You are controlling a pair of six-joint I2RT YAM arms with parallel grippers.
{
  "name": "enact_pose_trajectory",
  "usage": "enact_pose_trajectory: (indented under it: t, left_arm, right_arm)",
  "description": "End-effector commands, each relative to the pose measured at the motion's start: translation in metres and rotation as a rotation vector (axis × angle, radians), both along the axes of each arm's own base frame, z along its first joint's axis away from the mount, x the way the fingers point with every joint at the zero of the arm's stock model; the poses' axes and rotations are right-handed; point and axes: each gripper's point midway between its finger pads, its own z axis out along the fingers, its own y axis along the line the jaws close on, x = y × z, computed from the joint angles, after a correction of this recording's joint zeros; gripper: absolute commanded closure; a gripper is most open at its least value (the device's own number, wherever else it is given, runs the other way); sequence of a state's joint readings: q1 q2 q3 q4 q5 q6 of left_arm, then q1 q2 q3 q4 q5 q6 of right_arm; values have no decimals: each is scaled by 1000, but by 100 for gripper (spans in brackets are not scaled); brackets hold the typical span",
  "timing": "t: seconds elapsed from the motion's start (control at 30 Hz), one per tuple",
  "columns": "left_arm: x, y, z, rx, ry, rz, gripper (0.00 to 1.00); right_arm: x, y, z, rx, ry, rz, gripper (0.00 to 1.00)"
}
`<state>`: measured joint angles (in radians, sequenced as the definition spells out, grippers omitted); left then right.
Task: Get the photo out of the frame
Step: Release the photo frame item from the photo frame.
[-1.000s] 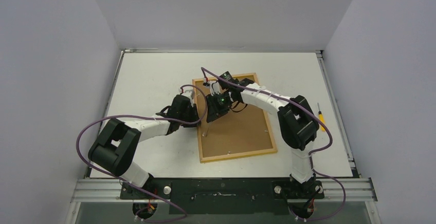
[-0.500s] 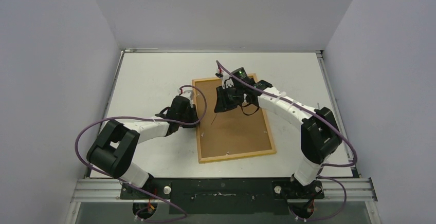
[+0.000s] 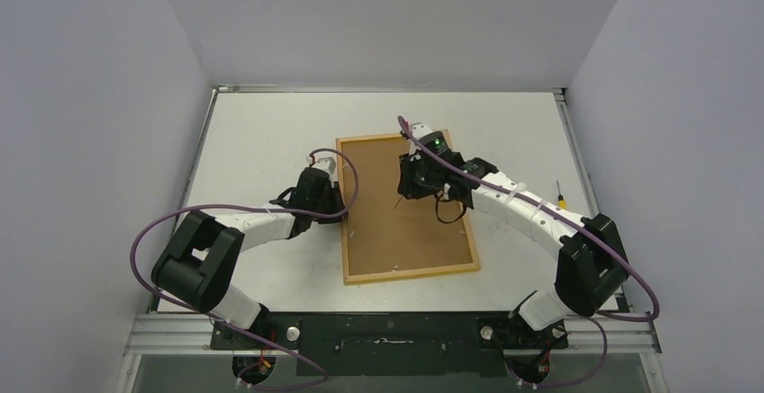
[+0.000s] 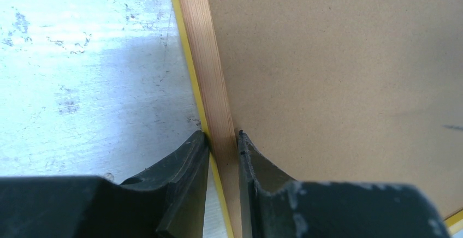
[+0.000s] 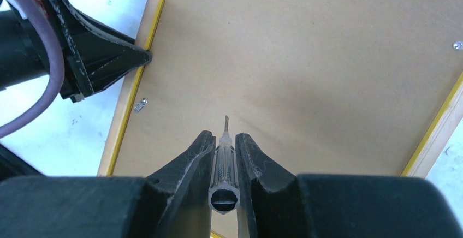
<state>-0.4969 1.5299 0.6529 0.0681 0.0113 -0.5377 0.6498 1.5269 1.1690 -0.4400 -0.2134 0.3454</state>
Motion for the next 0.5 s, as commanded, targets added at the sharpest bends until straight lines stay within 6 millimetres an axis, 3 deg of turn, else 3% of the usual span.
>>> enact_pose_trajectory:
  t: [0.0,0.1,0.27,0.47]
  left_arm:
    - [19,1,10,2,-57,18,99]
    - [20,2,11,3,-58,21,93]
    - [15,3,23,-31,-109,27,73]
    - [13,9,37,-48,-160,51,60]
  right_arm:
    - [-7,14,32,3,-213,-108,95]
    - [-15,17,40,107,-249,-135,95]
    - [-23,14,46,171,-290,-151,95]
    - [-46,34,40,203,-271,-151,95]
